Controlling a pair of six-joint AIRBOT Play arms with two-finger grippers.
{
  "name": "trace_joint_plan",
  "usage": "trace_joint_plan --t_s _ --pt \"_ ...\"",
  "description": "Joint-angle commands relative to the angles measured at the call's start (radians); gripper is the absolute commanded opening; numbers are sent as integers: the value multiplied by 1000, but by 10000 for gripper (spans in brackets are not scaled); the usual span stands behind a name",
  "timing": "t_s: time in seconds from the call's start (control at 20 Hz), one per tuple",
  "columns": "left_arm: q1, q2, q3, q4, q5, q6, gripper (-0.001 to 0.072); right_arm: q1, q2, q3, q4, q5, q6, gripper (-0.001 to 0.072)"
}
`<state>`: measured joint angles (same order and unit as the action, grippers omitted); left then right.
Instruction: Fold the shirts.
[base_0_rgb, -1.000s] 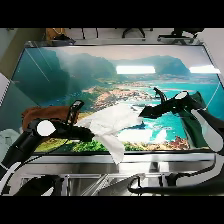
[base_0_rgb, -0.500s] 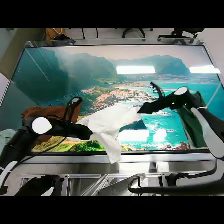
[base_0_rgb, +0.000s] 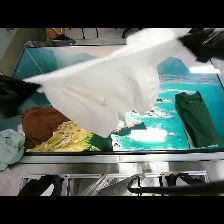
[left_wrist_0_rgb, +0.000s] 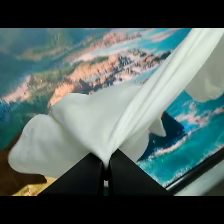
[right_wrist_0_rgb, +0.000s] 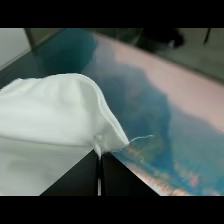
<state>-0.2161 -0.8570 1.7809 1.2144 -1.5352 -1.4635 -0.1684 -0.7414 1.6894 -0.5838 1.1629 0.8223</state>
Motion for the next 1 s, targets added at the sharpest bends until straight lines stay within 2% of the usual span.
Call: trace_joint_plan --t_s 0.0,0.15,0.25,0.4,0.55,0.7,0.95 --pt "21 -62 387 13 -173 -6 9 -11 122 119 -68 -88 -43 14" --pt "8 -109 466 13 -214 -15 9 -11 151 153 -69 -94 -68 14" --pt "-26 -103 355 16 -160 -8 9 -11 139 156 -86 -93 -66 15" --pt "-49 -123 114 18 -29 64 9 -11 42 155 -117 -68 -42 14" --pt "-11 -269 34 18 54 130 9 -10 -137 155 -116 34 -17 15" --pt "59 -481 33 14 182 141 9 -10 -387 154 -117 121 16 15" --pt "35 -816 33 13 295 162 11 -2 -780 154 -121 128 87 16"
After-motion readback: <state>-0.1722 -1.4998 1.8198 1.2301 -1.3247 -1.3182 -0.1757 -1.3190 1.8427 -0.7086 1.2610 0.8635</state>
